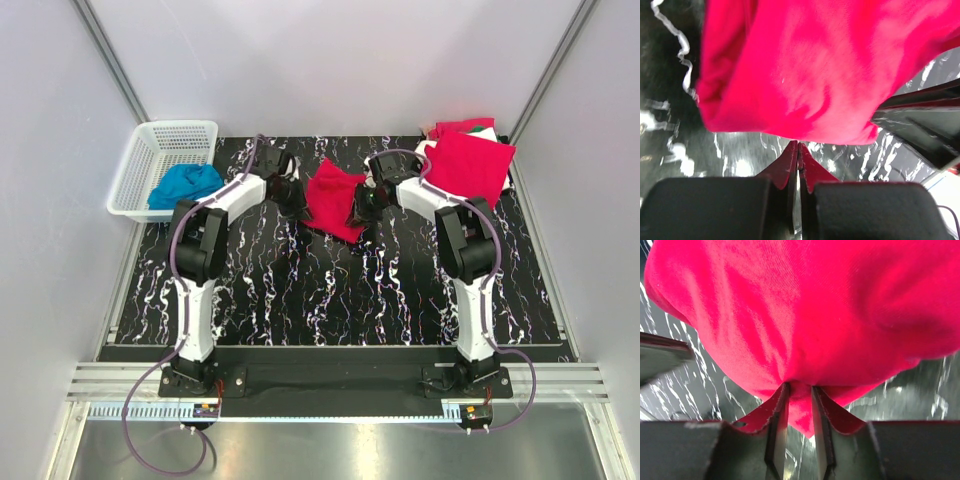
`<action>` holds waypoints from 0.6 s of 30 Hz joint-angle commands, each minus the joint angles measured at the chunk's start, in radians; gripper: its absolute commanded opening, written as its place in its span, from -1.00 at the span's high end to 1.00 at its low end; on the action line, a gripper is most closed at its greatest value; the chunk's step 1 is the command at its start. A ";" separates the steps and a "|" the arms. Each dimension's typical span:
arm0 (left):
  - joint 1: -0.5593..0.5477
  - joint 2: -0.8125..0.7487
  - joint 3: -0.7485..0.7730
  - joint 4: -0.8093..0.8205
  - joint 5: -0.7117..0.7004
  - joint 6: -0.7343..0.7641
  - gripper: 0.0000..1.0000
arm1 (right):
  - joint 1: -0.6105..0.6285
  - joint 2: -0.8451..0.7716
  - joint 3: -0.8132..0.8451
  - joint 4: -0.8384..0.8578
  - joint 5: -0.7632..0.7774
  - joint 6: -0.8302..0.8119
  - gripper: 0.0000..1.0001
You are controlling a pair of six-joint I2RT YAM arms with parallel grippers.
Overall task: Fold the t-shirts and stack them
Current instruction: Fold the tshirt
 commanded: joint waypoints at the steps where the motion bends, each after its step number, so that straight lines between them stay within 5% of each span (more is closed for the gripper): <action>1: 0.006 -0.164 -0.046 0.013 -0.018 0.032 0.80 | 0.029 -0.152 -0.053 -0.047 0.051 0.005 0.34; 6: 0.011 -0.175 0.039 -0.030 -0.004 0.062 0.56 | 0.027 -0.195 0.072 -0.116 0.065 -0.013 0.26; 18: 0.013 0.044 0.226 -0.092 0.022 0.097 0.53 | 0.027 -0.060 0.185 -0.158 0.058 -0.018 0.25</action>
